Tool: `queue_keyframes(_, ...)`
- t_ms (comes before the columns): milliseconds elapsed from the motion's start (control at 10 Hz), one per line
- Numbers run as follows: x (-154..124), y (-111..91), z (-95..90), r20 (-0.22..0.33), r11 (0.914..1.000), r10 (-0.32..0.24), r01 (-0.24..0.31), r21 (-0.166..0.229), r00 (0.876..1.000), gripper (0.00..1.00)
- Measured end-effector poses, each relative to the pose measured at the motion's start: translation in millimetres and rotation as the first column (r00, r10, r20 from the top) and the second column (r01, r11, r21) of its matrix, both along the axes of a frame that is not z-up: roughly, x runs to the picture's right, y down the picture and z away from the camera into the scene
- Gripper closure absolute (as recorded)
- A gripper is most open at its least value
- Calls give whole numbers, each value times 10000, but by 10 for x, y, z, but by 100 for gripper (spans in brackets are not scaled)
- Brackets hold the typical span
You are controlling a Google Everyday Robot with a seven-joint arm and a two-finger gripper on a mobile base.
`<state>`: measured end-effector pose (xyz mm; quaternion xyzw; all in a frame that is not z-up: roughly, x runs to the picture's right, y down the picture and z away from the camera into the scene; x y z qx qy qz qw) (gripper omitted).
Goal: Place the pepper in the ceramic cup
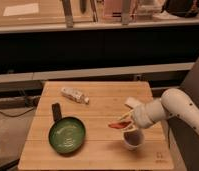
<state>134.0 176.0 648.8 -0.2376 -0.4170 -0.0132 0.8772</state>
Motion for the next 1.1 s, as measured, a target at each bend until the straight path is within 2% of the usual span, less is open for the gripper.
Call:
queue_keyframes(200,53,37,-66,229,9999,116,-115,-67,9997,100)
queue_keyframes(500,92,214,-138,708,9993,129,-103,-371,9974,100)
queue_keyframes(700,52,289,-110,990,9987,52,-1,-514,9951,100)
queue_keyframes(800,54,323,-98,1118,9987,-15,71,-500,9937,100)
queue_keyframes(1100,106,295,-26,1174,9999,-35,50,-130,9931,100)
